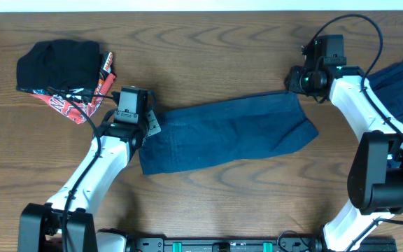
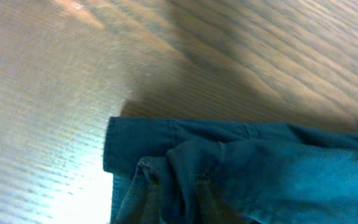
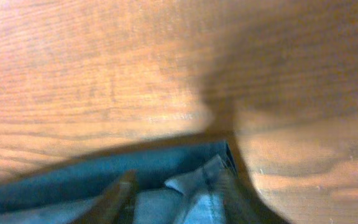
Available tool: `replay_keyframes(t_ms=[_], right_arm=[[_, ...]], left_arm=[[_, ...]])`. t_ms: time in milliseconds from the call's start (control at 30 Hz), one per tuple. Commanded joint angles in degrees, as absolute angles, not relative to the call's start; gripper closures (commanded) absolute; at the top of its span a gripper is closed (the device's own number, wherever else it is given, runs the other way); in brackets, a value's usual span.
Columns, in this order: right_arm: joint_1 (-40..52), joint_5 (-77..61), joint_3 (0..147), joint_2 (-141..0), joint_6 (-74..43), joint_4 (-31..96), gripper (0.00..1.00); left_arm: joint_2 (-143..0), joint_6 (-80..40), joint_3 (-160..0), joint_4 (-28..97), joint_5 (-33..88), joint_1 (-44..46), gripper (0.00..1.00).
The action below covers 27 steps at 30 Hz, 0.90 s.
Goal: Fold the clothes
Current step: 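Grasp the right end of the folded denim with the right gripper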
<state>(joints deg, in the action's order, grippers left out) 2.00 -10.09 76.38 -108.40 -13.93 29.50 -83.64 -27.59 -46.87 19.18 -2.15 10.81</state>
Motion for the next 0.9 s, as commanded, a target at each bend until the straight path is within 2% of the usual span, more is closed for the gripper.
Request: replay_keyframes(t_ms=[0, 100, 233, 300, 367, 500, 600, 867], right_arm=[[2.48, -9.21, 77.3, -107.35, -13.06, 29.74, 0.51], [0.73, -9.23, 78.08, -104.05, -13.04, 32.88, 0.51], [-2.2, -9.28, 78.24, -97.38, -12.12, 41.36, 0.57], [-3.07, -9.54, 78.22, -94.98, -10.98, 46.59, 0.68], [-2.9, -10.24, 78.22, -94.32, -8.47, 51.59, 0.76], [-0.49, -13.89, 76.73, -96.01, -3.73, 55.88, 0.77], [2.59, -16.19, 75.57, -98.74, -1.06, 55.96, 0.78], [8.47, -15.9, 75.55, -108.31, 1.34, 53.63, 0.76]], left_arm=[[-83.96, -28.36, -47.66, 18.79, -4.6, 10.15, 0.52], [-82.0, -28.38, -48.34, 18.7, -4.56, 8.86, 0.36], [-76.51, -28.38, -49.54, 18.7, -4.49, 7.14, 0.33], [-73.17, -28.38, -49.56, 18.74, -2.94, 7.03, 0.34], [-70.63, -28.4, -49.52, 19.59, 1.67, 7.25, 0.42], [-70.37, -28.38, -49.41, 22.79, 7.97, 8.6, 0.61], [-72.58, -28.38, -48.58, 24.27, 7.97, 9.8, 0.67], [-83.07, -28.38, -47.42, 24.36, 8.36, 11.35, 0.69]])
